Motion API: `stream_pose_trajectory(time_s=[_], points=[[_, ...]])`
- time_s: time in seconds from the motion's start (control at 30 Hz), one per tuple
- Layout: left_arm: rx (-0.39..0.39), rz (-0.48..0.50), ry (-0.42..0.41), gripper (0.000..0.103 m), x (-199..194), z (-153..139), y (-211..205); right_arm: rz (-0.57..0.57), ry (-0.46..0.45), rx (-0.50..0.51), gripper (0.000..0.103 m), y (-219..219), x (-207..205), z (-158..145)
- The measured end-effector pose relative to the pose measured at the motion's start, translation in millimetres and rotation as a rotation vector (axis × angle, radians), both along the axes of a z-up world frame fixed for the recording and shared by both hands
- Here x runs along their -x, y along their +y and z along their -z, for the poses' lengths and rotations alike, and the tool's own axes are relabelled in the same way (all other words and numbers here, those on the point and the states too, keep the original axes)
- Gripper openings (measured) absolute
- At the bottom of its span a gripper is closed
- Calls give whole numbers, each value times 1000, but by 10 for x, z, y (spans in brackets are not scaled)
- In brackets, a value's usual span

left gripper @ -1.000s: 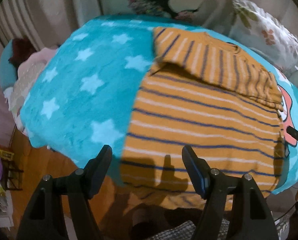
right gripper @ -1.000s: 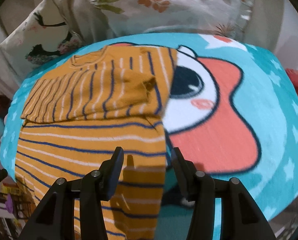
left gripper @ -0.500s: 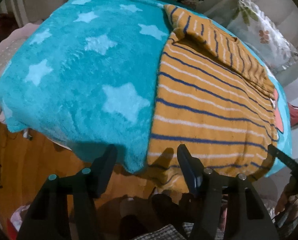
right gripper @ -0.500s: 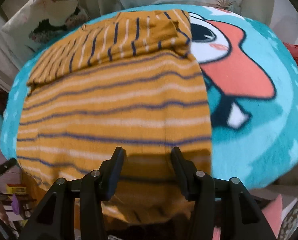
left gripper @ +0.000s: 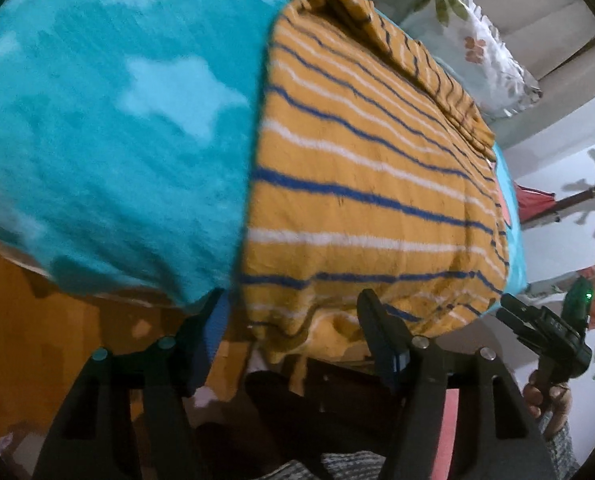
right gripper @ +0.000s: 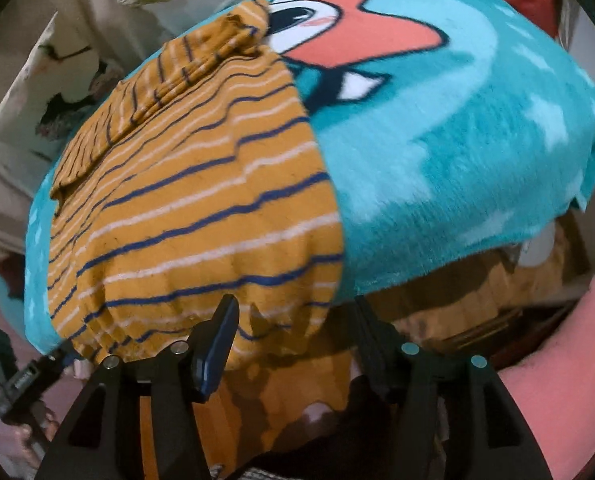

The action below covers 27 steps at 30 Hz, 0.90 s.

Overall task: Fold small clothes
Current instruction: 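Grasp the sweater hem with both tools and lift it toward the collar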

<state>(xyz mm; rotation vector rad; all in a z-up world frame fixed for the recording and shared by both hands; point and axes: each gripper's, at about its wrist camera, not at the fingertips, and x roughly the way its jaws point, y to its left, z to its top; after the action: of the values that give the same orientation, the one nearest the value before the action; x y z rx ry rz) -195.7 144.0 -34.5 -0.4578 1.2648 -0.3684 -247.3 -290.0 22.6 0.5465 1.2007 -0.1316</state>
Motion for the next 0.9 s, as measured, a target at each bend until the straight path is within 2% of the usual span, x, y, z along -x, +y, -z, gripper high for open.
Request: stream_pose_trajectory(time_s=[0.23,0.5,0.57,0.73,0.8,0.87,0.9], points=[[69,61,12,69,37,231,-249,14,2,-52,66,-56,-75,80],[127,34,31,69,80,238,-215,-35,9,-108,67,2,-219,247],[132,25,38,69,68,239,-193,-34,7,-136,71,-8,-239,318],[114,41,51,69,55,250,-251,0,-4,-240,90,-119,-195,535],[113,62,60,68,64,230,-298,13,-11,-297,92,-167,-177,626],[108,87,71,56,69,186,-351,16,-26,-332,92,-182,-166,675],[100,102,77,36,78,163,-369,14,-34,-339,92,-179,-163,685]])
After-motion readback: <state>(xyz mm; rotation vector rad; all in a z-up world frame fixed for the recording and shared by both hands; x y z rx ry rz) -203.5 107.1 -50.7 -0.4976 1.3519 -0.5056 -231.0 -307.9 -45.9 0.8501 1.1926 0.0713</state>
